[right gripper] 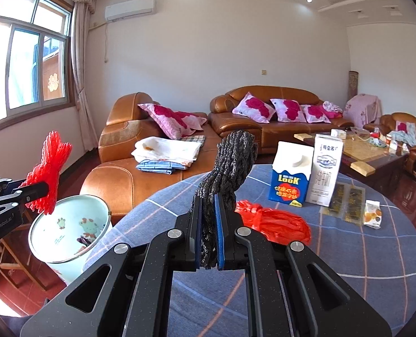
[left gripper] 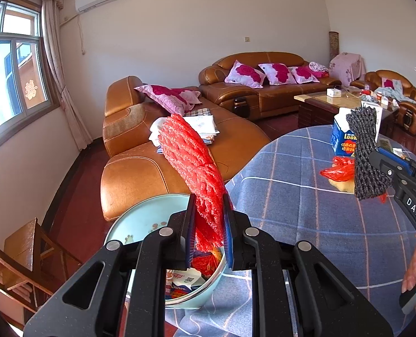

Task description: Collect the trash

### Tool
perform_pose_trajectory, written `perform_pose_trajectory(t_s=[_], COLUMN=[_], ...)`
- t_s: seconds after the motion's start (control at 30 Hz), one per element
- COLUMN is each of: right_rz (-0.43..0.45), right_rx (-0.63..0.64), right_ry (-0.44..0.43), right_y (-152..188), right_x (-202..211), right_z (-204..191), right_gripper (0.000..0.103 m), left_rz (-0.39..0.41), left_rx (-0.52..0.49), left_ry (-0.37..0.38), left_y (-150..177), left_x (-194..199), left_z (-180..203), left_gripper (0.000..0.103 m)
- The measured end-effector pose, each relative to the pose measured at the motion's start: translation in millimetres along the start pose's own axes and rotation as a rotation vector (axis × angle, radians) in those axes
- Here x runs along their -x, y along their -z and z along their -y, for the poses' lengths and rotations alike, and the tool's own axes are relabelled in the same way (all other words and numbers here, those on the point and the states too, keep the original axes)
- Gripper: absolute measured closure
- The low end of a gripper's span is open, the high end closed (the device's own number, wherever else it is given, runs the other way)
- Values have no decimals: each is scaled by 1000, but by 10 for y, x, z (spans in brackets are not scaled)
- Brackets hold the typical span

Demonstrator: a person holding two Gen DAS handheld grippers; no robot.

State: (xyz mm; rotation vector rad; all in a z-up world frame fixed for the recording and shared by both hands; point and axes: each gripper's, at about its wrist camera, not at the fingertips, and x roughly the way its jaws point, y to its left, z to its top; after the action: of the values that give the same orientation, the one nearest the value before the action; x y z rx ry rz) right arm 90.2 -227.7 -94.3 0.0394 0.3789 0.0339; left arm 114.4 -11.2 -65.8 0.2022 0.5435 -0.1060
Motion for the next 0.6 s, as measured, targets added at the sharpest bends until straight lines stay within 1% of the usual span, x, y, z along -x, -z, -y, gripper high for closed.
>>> perform_pose_trajectory(t_s=[0.23, 0.6], right_rz=[-18, -43], right_rx=[35, 72], right_ry=[-62, -147], right_y=[-57, -116], right_x=[-189, -418], right_z=[-260, -567], right_gripper=[94, 94], left_rz=[8, -4], left_rx=[25, 57], left_ry=[-44, -124], left_y=[-18, -15], left_x=[57, 47], left_z=[-237, -546], left_gripper=[87, 87])
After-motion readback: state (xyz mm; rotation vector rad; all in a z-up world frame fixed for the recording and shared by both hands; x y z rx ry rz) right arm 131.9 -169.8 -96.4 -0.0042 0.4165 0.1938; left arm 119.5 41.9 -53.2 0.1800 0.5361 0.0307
